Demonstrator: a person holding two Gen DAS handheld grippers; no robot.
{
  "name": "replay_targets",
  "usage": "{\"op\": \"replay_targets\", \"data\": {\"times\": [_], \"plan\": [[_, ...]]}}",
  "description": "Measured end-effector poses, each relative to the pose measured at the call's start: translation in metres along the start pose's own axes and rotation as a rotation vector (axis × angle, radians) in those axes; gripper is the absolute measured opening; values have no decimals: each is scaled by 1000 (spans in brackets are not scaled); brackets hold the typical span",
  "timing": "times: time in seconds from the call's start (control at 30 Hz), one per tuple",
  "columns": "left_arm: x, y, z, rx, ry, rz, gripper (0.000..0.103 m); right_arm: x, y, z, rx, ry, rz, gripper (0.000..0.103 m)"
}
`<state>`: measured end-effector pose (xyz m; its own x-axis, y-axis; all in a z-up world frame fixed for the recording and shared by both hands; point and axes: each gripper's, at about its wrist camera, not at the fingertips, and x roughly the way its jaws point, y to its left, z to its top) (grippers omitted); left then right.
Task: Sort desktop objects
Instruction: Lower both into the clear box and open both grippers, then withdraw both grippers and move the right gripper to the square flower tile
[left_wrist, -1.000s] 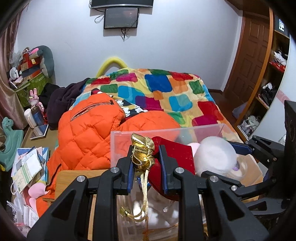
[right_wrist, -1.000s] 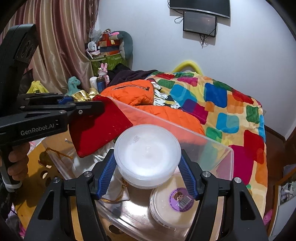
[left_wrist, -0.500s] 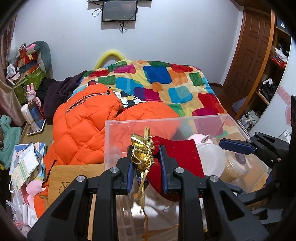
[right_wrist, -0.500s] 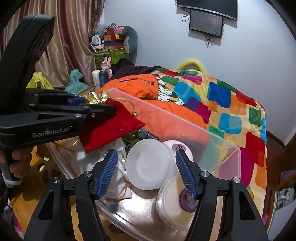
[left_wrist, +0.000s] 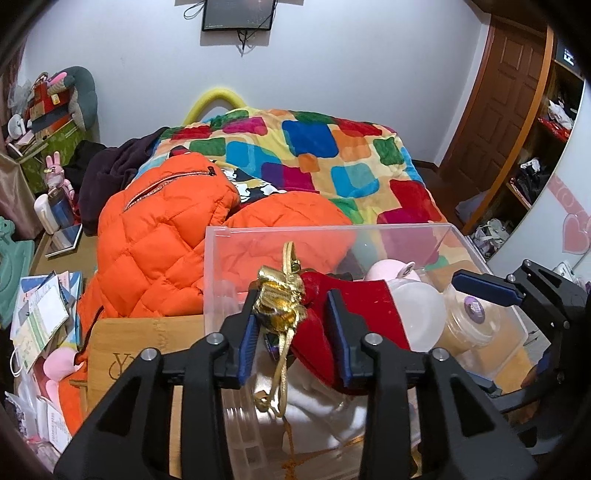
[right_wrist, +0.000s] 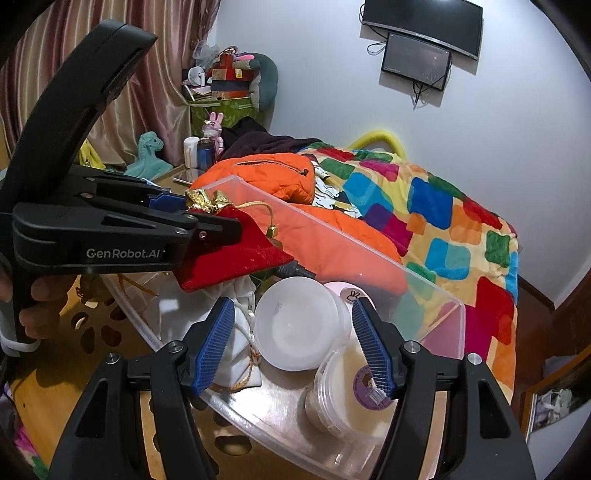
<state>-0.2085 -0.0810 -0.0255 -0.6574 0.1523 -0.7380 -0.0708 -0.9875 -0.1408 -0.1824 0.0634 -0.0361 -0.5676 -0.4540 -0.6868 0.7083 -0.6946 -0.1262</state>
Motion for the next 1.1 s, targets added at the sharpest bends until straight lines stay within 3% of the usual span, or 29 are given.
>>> {"op": "replay_targets", "data": {"times": [0.17,0.3,0.53,0.93,1.1], "plan": [[-2,-4,0,10,5,6,40,-9,0,-1,-12,-8,-11,63],[-5,-4,1,-1,7,-8,51,-16,-2,-3,-10,-10,-16,63],[-20,-9,1,16,13,-2,53,-31,-11,-9,23,-20,-25,66],[-56,-26,-14,62,-4,53,56,-66,-15,-28,80,-38,-31,70],[-72,-36,-25,91,-36,104,66,-88,-6,-35,80,-70,-52,77]]}}
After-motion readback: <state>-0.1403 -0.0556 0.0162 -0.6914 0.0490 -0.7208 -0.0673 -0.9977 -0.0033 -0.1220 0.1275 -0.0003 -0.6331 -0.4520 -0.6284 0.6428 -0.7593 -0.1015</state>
